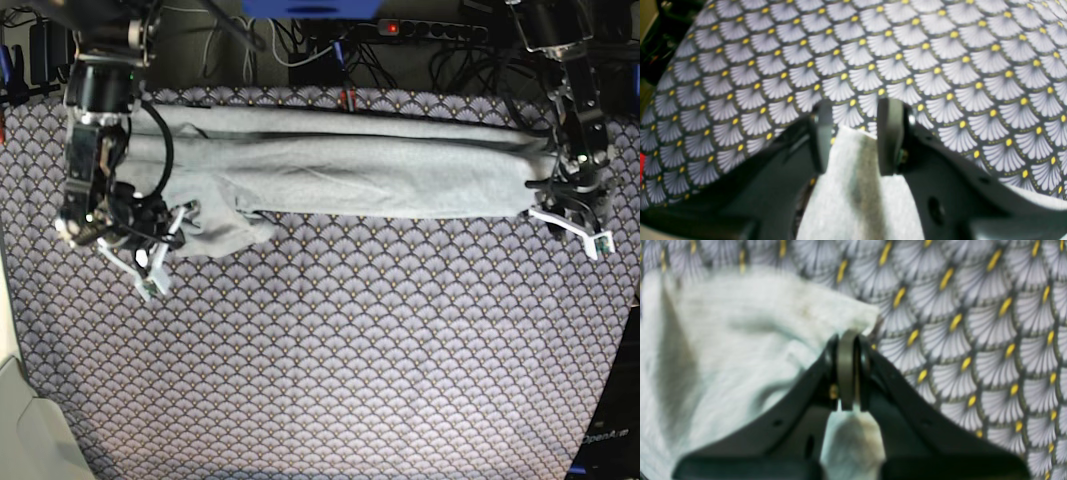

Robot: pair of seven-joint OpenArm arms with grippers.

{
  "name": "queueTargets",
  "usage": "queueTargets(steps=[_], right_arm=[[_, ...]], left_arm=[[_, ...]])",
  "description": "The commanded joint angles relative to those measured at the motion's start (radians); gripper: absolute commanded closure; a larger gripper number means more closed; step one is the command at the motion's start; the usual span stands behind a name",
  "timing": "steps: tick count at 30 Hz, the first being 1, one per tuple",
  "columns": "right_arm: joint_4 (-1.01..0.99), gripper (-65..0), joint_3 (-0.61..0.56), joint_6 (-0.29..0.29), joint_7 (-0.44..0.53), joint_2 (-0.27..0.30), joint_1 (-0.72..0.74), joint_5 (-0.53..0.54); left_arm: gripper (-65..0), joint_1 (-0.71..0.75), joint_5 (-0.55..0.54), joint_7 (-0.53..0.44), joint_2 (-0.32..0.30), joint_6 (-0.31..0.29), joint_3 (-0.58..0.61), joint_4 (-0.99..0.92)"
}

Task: Fold the T-shirt properly
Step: 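Fold the sleeve end up onto the folded strip with the right gripper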

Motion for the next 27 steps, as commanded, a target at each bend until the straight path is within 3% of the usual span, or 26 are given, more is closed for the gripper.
queueTargets(steps=[1,12,16,23,27], right_arm=[[0.073,0.0,0.002,0.004,0.02,0.003,0.014,0.016],[0.587,0.0,0.042,0.004,-0.227,0.0,-0.137,0.016],[0.624,0.0,0.063,0.004,-0.224,0.003,-0.242,0.056],[0.625,0.0,0.206,0.004,-0.218,0.004,-0.381,0.159],[0.625,0.0,0.243,0.004,-0.162,0.006,-0.448,0.167]], left_arm=[[-22.2,-0.011,-0.001,-0.023,-0.014,0.002,-0.005,0.021],[-22.2,-0.008,-0.003,-0.024,-0.019,0.002,-0.006,0.021],[-22.2,-0.008,-0.003,-0.026,-0.019,0.002,-0.006,0.021],[-22.2,-0.008,-0.003,-0.027,-0.02,0.0,-0.006,0.013],[-22.2,-0.008,-0.003,-0.027,-0.02,0.0,-0.006,0.012]])
